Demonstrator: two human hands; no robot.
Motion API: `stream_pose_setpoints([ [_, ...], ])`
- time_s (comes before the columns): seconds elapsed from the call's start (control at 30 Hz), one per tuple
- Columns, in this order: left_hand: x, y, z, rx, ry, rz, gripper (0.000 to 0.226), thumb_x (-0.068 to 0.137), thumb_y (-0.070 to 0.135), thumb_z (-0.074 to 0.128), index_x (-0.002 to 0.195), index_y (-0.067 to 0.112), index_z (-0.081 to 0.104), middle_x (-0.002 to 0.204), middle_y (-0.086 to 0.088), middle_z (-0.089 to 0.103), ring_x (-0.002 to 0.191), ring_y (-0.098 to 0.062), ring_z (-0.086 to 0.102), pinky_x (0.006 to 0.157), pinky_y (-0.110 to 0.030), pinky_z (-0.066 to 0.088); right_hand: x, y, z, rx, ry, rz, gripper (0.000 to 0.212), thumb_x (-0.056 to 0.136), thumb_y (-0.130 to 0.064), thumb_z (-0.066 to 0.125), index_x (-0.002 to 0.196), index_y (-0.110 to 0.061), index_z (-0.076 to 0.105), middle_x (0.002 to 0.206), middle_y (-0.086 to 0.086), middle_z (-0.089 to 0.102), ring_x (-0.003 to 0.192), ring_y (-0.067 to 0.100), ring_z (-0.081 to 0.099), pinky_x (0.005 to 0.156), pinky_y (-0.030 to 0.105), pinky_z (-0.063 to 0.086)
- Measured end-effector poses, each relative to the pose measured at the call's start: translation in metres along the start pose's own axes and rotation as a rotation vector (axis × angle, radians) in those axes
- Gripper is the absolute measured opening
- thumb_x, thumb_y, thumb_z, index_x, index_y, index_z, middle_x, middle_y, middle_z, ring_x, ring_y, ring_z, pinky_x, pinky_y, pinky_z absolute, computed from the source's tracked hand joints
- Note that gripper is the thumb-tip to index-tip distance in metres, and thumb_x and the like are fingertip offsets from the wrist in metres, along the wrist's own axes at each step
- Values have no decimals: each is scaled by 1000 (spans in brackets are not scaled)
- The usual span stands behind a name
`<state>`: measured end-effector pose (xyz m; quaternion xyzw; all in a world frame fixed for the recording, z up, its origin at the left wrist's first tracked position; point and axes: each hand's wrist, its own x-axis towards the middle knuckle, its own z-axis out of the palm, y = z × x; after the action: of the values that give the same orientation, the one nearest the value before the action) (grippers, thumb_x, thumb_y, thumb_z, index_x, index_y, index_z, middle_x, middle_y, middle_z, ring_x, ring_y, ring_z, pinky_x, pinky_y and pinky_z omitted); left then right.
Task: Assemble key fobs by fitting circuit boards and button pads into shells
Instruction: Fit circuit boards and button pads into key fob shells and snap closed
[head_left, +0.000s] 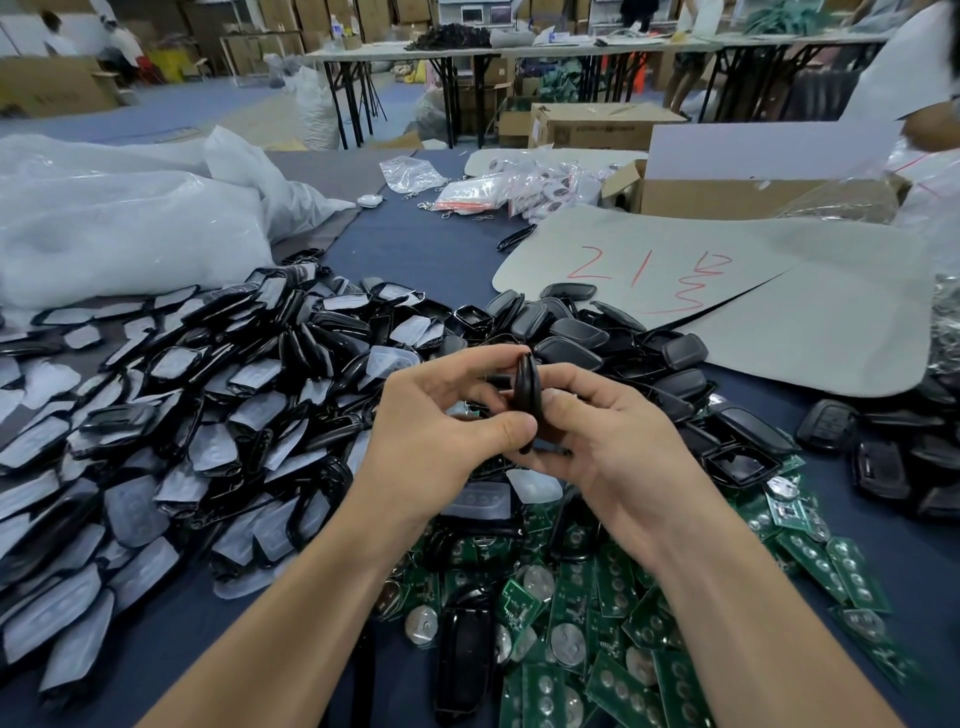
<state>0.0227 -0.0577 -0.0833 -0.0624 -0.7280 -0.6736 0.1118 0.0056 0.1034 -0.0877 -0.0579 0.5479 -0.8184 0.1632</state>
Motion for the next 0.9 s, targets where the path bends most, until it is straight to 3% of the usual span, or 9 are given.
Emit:
stream_pose_setpoints([
  [0.13, 0, 0, 0, 15, 34, -5, 50, 62, 11, 86, 108, 27, 80, 80, 6, 75, 80, -9, 69, 72, -24, 59, 0, 0, -8, -39, -48, 11, 24, 96, -9, 65, 119, -5, 72, 117, 21, 74, 105, 33, 74, 87, 41, 62],
  [0.27, 0, 0, -2, 14, 22, 6, 52, 63, 1, 91, 105, 28, 79, 91, 2, 80, 89, -20, 74, 75, -29, 62, 0, 2, -13, -117, -106, -34, 34, 82, -2, 76, 115, -12, 75, 109, 16, 77, 100, 31, 75, 90, 41, 62],
  [0.37, 2, -4, 0, 64, -14, 6, 58, 70, -19, 82, 105, 27, 79, 96, 2, 81, 90, -16, 76, 73, -26, 60, 0, 1, -16, -347, 5, -144, 41, 72, 5, 78, 107, -17, 78, 99, 8, 79, 90, 19, 74, 83, 32, 59],
  [0.47, 2, -6, 2, 93, 4, -14, 57, 75, -17, 78, 106, 31, 79, 102, 11, 81, 91, -9, 76, 73, -20, 59, 1, 0, -15, -535, 163, -237, 43, 74, 13, 78, 101, -22, 78, 93, -4, 81, 88, 10, 74, 83, 28, 55],
  [0.5, 1, -6, 1, 102, 20, -22, 55, 76, -13, 79, 106, 33, 79, 104, 14, 80, 92, -8, 76, 73, -18, 58, 2, -3, -19, -420, 192, -266, 43, 76, 14, 76, 102, -19, 77, 95, -4, 80, 90, 10, 74, 85, 31, 57],
  [0.6, 1, -9, 0, 140, 56, -37, 49, 79, -4, 80, 103, 39, 80, 103, 20, 79, 93, -4, 75, 75, -17, 57, -5, -24, -38, 403, 87, -310, 45, 83, -3, 73, 127, -7, 64, 121, 6, 73, 112, 21, 71, 94, 36, 59],
  [0.67, 2, -10, 0, 171, 85, -52, 46, 80, -2, 79, 100, 40, 80, 100, 20, 79, 93, -2, 75, 78, -20, 59, -5, -31, -46, 499, 170, -300, 60, 77, -11, 80, 134, -11, 60, 133, 6, 68, 120, 25, 69, 92, 34, 60],
  [0.8, 1, -12, 1, 303, 158, -85, 40, 85, 5, 77, 96, 44, 80, 88, 23, 78, 85, 2, 74, 76, -22, 61, 1, -13, -33, -466, 517, -246, 49, 79, -3, 82, 120, -29, 73, 107, -11, 77, 99, 2, 73, 94, 28, 59],
  [0.9, -1, -12, 1, 372, 177, -86, 41, 87, 8, 76, 94, 49, 78, 87, 27, 76, 81, 3, 73, 70, -14, 59, 2, -3, -29, -1097, 484, -227, 47, 83, -21, 76, 127, -37, 70, 98, -20, 72, 86, -10, 63, 89, 11, 48],
])
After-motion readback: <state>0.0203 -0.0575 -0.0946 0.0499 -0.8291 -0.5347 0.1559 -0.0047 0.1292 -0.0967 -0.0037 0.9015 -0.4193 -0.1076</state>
